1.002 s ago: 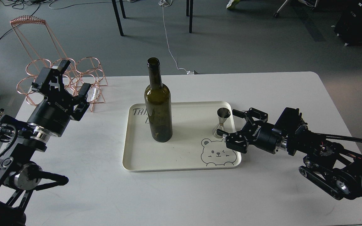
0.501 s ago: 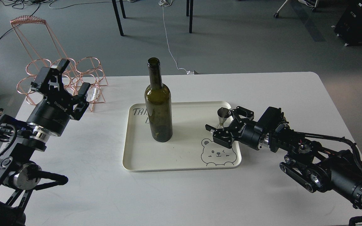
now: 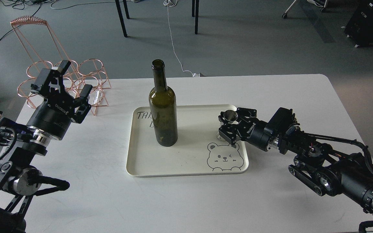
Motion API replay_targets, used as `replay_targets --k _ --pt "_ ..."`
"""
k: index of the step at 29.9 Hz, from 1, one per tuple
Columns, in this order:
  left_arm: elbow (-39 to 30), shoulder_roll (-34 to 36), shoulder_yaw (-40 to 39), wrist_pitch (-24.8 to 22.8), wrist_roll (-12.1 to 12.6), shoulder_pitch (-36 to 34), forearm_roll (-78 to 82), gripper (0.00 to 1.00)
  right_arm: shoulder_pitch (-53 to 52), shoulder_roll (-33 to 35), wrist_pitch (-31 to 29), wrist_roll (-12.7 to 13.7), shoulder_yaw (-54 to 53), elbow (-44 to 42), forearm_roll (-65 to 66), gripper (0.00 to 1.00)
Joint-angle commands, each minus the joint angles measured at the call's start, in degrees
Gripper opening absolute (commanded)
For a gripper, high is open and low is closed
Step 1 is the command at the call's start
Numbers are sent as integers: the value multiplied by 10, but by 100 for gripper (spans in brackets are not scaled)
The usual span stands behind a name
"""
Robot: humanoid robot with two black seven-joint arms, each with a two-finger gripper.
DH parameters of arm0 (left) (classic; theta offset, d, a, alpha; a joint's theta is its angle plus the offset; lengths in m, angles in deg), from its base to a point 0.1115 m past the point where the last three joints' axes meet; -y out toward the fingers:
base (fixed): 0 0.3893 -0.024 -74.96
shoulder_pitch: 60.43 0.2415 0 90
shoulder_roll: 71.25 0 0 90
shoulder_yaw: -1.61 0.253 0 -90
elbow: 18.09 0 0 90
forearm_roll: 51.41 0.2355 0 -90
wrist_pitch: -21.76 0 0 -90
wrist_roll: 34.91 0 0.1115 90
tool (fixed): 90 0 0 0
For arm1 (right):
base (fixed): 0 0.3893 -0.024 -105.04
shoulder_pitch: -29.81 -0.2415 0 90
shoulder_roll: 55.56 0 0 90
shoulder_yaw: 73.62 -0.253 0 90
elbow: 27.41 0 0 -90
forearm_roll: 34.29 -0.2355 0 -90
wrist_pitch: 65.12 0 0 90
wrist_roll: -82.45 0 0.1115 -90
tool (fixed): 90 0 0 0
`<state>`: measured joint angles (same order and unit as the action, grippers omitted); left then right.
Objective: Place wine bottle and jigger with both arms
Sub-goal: 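Lift the jigger off the tray and carry it away from the bottle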
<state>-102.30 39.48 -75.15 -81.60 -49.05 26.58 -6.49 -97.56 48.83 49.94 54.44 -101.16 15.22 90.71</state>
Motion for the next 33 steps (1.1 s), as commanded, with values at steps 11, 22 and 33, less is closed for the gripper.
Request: replay_targets --k 11,22,33 --pt "-6 4 0 -1 0 0 0 98 15 158 2 0 -67 36 -134 8" --pt "-6 4 0 -2 0 -1 0 98 60 195 16 0 -59 -7 -186 9" --pt "-7 7 -1 -2 0 -3 0 98 73 165 17 0 -58 -39 -187 11"
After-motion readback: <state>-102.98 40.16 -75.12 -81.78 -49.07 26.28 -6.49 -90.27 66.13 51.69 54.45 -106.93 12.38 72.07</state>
